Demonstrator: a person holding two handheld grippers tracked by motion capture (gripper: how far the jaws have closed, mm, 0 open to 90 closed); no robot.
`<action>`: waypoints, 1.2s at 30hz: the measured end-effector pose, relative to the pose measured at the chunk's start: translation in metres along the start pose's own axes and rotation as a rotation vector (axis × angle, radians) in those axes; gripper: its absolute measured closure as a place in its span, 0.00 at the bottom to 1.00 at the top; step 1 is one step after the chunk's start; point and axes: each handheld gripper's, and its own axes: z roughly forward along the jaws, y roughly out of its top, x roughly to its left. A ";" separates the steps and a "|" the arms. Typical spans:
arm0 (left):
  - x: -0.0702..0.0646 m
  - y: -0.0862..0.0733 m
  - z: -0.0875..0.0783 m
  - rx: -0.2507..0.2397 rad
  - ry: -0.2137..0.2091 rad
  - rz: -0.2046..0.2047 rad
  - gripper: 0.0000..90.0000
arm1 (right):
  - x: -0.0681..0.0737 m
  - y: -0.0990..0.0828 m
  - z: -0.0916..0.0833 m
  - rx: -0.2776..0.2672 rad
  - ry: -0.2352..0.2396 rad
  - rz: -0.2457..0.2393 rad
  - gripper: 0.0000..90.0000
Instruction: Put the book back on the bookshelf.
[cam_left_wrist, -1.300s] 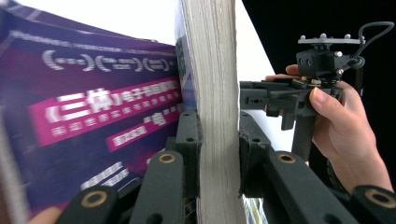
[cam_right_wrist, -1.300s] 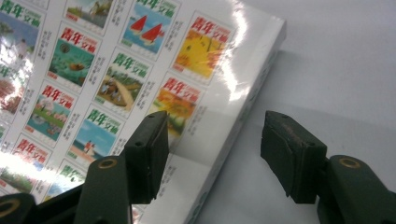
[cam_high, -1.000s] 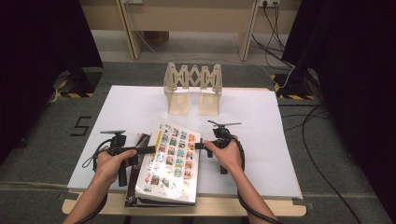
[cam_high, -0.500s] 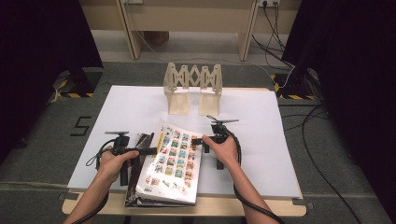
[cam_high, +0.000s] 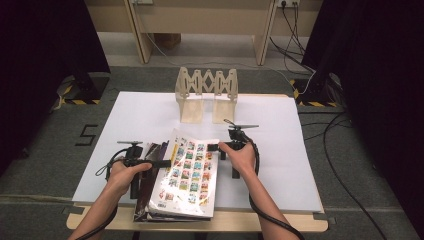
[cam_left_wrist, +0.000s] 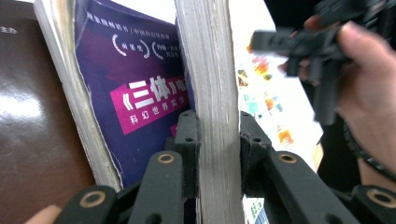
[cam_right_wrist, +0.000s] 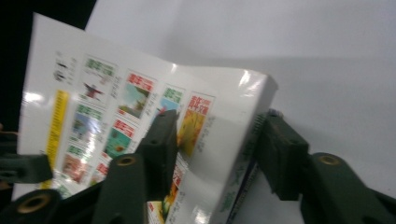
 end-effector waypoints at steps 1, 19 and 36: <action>0.000 0.000 0.002 0.009 0.010 0.010 0.81 | 0.003 0.002 -0.005 -0.019 0.017 0.004 0.68; -0.004 0.003 0.002 0.022 0.059 0.071 0.64 | 0.027 0.008 -0.023 -0.055 0.137 -0.006 0.80; -0.021 -0.001 -0.016 -0.183 0.248 0.290 0.41 | 0.062 0.016 -0.097 -0.288 0.082 -0.150 0.82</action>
